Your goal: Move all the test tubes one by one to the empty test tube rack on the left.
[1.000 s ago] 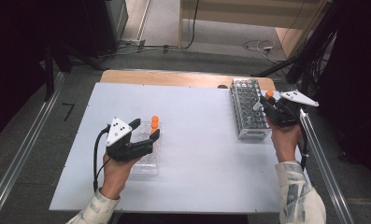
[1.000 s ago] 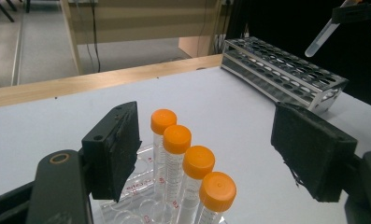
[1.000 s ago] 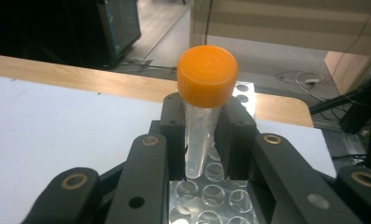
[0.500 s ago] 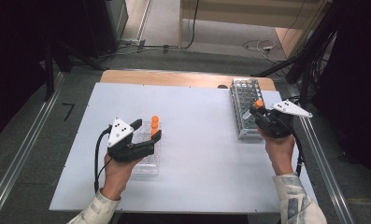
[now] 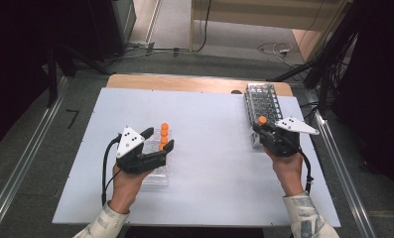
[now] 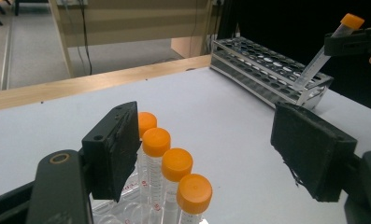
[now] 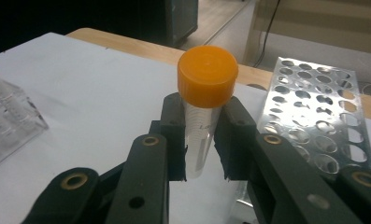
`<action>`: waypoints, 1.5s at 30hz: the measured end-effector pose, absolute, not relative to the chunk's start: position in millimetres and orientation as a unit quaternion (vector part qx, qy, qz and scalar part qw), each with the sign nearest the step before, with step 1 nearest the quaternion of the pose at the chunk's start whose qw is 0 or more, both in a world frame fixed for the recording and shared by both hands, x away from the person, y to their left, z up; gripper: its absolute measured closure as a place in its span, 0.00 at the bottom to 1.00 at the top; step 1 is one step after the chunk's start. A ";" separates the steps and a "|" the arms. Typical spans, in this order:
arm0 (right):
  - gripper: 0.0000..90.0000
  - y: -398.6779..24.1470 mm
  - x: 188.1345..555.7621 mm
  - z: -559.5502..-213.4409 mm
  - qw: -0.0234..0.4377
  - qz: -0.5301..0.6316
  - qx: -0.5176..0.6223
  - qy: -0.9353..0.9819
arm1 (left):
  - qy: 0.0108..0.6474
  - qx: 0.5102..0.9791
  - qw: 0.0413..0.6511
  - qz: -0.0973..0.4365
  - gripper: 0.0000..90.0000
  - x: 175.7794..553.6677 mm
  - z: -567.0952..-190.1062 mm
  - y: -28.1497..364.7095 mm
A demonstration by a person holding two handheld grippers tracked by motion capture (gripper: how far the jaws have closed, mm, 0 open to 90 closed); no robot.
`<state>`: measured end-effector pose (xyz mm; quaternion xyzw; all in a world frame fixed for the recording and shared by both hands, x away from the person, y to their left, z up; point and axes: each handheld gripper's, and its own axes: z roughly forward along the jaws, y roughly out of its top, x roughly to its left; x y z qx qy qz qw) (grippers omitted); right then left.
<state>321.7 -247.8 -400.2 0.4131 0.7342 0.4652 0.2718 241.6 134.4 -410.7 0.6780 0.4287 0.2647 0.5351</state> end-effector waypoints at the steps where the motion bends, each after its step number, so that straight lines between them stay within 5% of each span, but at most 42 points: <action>1: 0.80 -245.9 320.4 -401.1 0.269 0.467 0.410 0.736 | 0.427 0.679 0.536 0.264 0.26 241.5 -410.7 134.0; 23: 0.80 -195.9 285.8 -418.7 0.217 0.475 0.344 0.781 | 0.380 0.705 0.552 0.232 0.27 230.3 -410.3 107.5; 35: 0.80 -161.0 269.0 -430.2 0.183 0.468 0.301 0.810 | 0.350 0.721 0.558 0.214 0.34 225.2 -413.7 85.7; 45: 0.80 -131.8 254.7 -438.7 0.159 0.468 0.268 0.827 | 0.328 0.734 0.563 0.192 0.51 225.0 -419.2 69.4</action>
